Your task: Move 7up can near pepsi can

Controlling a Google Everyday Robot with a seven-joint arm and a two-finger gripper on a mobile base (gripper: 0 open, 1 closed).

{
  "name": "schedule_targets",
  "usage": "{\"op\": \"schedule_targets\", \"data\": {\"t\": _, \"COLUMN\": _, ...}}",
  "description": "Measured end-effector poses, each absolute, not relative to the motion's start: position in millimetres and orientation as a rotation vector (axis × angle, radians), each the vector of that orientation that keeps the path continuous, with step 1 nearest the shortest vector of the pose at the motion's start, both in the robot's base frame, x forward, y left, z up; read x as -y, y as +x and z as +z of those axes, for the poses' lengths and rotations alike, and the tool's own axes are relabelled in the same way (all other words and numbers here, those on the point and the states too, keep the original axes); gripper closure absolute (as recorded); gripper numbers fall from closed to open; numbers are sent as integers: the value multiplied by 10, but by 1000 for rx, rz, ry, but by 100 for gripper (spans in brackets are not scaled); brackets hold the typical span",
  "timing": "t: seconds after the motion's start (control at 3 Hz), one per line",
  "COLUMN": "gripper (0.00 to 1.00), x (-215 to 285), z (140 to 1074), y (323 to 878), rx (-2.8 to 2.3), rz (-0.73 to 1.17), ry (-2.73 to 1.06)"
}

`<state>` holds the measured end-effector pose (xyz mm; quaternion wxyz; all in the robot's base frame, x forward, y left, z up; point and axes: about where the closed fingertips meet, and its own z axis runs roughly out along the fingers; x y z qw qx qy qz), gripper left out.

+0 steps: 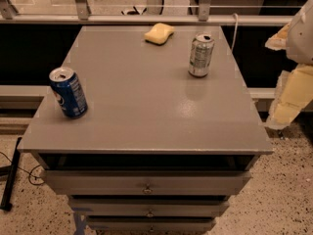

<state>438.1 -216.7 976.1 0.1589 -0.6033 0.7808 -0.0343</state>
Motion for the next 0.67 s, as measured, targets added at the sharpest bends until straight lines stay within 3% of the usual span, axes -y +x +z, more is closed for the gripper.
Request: {"op": "schedule_targets", "data": {"t": 0.67, "gripper": 0, "x": 2123, "z": 9780, "y": 4460, "rx": -2201, "rz": -106, "ry": -1713}}
